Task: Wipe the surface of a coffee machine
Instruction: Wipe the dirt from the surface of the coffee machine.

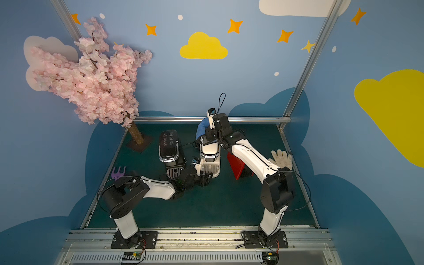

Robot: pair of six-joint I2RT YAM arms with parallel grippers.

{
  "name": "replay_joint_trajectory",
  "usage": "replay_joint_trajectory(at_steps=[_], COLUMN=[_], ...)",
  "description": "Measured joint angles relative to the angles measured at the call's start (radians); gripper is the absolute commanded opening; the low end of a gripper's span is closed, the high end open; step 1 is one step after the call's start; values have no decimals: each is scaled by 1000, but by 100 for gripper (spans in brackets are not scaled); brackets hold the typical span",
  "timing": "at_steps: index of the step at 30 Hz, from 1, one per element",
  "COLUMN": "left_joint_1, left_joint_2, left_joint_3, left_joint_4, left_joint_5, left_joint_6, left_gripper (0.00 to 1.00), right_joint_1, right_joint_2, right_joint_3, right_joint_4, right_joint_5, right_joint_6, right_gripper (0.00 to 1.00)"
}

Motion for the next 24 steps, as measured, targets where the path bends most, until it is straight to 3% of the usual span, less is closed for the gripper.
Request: replay_joint_trajectory(at_steps=[13, 24], left_joint_1=[-1, 10], left_joint_2=[-6, 19], left_joint_3=[-10, 40], left_joint_4=[-44, -118], left_joint_5=[-6, -29], left_joint_6=[-12, -25], left_gripper=[72, 72], right_joint_1=[-49, -29], right_joint_2=[146, -102], right_joint_3=[170, -141], right_joint_4=[-17, 61], right_joint_5=[-25, -145], right_joint_6=[5, 20], right_gripper=[1, 1])
